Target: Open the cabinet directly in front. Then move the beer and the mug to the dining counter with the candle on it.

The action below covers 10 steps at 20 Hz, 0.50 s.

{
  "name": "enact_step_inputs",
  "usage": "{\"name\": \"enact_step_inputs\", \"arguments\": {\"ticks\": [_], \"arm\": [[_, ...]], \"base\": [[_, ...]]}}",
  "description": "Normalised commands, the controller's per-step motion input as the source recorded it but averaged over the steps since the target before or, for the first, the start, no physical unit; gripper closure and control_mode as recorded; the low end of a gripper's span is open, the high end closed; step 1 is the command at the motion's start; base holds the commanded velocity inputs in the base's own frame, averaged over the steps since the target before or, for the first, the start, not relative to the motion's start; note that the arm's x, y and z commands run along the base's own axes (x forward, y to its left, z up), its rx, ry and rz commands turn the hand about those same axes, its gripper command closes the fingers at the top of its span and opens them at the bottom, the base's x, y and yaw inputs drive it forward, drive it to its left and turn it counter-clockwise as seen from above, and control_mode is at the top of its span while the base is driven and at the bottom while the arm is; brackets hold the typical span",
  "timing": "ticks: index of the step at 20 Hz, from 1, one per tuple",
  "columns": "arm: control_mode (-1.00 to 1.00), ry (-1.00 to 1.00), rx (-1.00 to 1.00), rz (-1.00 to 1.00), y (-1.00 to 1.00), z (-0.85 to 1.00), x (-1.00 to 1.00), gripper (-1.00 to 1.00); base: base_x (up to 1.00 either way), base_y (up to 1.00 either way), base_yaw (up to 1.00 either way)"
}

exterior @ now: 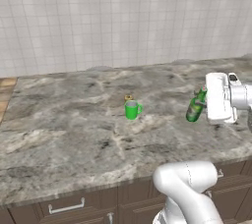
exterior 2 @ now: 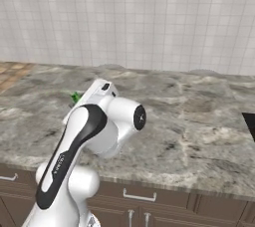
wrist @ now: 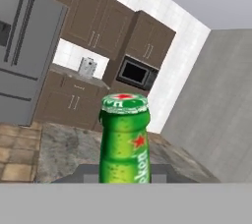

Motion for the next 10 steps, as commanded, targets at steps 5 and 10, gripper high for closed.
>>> {"name": "enact_step_inputs", "arguments": {"ticks": [5, 10], "arm": [[-1.0, 0.14, 0.03, -0.06, 0.0, -0.2, 0.52, 1.0], [-1.0, 0.14, 0.04, -0.03, 0.0, -0.27, 0.47, 1.0]], "base": [[0.0, 0.0, 0.0], [0.0, 0.0, 0.0]]}}
